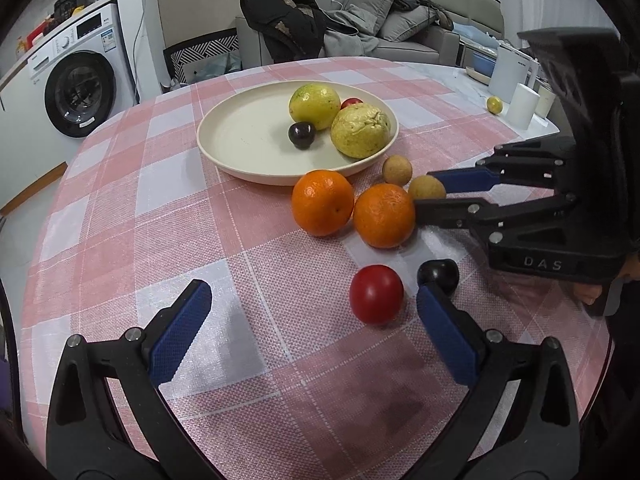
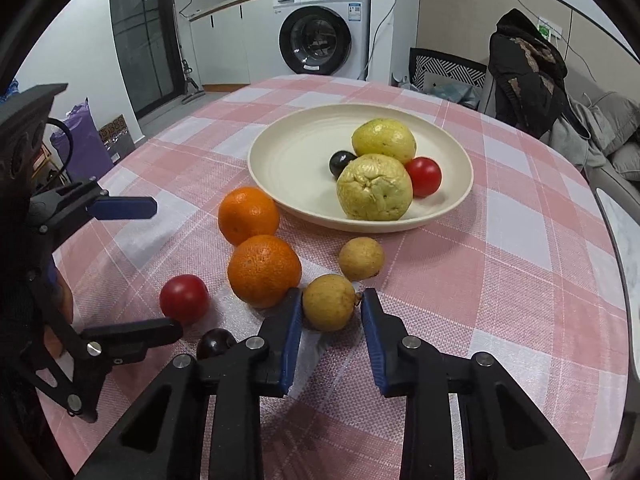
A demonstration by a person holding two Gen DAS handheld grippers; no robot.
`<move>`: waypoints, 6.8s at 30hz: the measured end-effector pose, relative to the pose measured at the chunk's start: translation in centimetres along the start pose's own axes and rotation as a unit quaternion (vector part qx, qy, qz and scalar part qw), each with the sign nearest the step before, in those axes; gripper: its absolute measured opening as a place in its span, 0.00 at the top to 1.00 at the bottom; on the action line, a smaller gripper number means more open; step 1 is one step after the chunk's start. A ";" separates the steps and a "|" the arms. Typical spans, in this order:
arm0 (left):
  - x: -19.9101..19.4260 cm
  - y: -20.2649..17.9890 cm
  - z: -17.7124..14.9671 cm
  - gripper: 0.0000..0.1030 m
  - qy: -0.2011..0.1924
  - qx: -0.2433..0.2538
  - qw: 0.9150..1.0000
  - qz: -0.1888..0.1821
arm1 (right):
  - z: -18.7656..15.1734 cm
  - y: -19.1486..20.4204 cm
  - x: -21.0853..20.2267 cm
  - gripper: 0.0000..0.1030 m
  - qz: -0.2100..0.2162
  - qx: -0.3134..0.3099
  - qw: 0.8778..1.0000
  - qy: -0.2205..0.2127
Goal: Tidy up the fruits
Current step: 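Grasp the small brown round fruit with the right tool while the left tool grasps the red tomato, then carry the brown fruit and tomato onto the cream plate and open both tools, then move both open tools back to the oranges and brown fruit on the cloth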
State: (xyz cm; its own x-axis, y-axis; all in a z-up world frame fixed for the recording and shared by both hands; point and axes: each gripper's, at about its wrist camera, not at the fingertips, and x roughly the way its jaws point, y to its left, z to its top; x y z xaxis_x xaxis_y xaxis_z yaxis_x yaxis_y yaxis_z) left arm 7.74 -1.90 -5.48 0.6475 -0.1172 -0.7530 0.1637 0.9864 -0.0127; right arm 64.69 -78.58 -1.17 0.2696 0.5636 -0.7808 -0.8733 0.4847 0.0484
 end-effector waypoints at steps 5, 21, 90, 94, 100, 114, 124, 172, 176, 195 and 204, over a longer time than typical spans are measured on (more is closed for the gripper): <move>0.1 0.0 0.0 0.01 0.002 0.003 1.000 -0.008 | 0.0 -0.4 -1.2 0.71 0.000 0.014 1.000 -0.028; 1.2 -0.4 0.0 0.50 0.022 0.007 0.997 -0.068 | 0.3 -1.0 -1.8 0.71 0.007 0.030 0.999 -0.045; -1.3 4.4 8.8 0.77 -0.125 -0.059 0.990 -0.003 | 5.8 -5.7 -3.7 0.71 0.003 0.125 0.981 -0.150; -0.6 4.4 8.7 0.77 -0.125 -0.054 0.991 0.014 | 5.4 -6.6 -2.5 0.71 0.005 0.140 0.981 -0.137; 1.1 4.9 8.3 0.77 -0.112 -0.055 0.992 0.013 | 4.9 -7.8 -1.4 0.71 -0.001 0.159 0.979 -0.126; 3.1 5.4 7.9 0.77 -0.096 -0.055 0.994 0.016 | 4.8 -7.3 -0.3 0.71 -0.005 0.149 0.983 -0.105; 3.6 5.1 7.9 0.77 -0.089 -0.050 0.995 0.016 | 4.8 -7.4 0.5 0.71 -0.008 0.154 0.984 -0.091; -0.5 4.4 3.7 0.01 -0.110 -0.054 0.992 0.035 | 2.8 -4.1 -0.9 0.00 -0.016 0.087 0.992 -0.086; -0.4 4.4 3.7 0.01 -0.108 -0.055 0.992 0.033 | 2.6 -3.8 -0.2 0.00 -0.014 0.079 0.995 -0.064; 1.0 5.1 4.0 0.01 -0.077 -0.068 0.994 0.022 | 1.9 -4.1 1.8 0.12 -0.030 0.072 0.997 0.010; 1.3 4.8 4.0 0.01 -0.070 -0.064 0.995 0.021 | 2.1 -3.2 2.2 0.42 -0.009 0.053 0.998 0.013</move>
State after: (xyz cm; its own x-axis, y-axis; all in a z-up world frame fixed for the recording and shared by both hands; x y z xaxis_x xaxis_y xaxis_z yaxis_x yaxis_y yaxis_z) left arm 12.35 2.26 -3.84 0.7509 -0.0823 -0.6552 0.0448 0.9963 -0.0738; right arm 68.90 -77.50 -1.76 0.2726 0.5377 -0.7978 -0.8204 0.5631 0.0992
